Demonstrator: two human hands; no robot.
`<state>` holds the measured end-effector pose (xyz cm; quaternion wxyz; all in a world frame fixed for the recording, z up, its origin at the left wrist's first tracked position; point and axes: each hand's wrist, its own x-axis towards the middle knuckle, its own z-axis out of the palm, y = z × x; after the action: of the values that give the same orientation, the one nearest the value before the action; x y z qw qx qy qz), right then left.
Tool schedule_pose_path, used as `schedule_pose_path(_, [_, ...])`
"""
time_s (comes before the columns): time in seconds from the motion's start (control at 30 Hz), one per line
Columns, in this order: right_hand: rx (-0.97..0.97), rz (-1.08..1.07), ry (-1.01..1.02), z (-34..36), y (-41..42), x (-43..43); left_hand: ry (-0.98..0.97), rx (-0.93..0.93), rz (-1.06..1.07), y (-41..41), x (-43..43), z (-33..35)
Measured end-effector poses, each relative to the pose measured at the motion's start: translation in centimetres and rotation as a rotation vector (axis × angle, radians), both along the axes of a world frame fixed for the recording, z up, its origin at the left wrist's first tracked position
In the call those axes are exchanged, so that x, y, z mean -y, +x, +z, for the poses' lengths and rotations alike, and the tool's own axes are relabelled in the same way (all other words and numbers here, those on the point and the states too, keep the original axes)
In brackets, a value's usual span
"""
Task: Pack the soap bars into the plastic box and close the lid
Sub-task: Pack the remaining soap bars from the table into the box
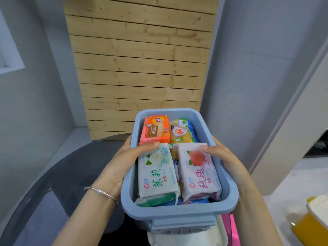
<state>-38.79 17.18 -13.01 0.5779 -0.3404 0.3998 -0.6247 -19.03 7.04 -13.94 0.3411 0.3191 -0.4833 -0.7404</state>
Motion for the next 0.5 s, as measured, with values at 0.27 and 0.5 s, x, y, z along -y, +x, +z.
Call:
schedule_pose_path(0.27, [-0.042,0.085,0.036,0.3,7.7,4.5,-0.031,0.031,0.159,8.9,1.5,0.9])
schedule_pose_path(0.5, [-0.023,0.143,0.096,-3.3,14.6,8.0,0.075,0.051,0.258,15.8,3.2,-1.0])
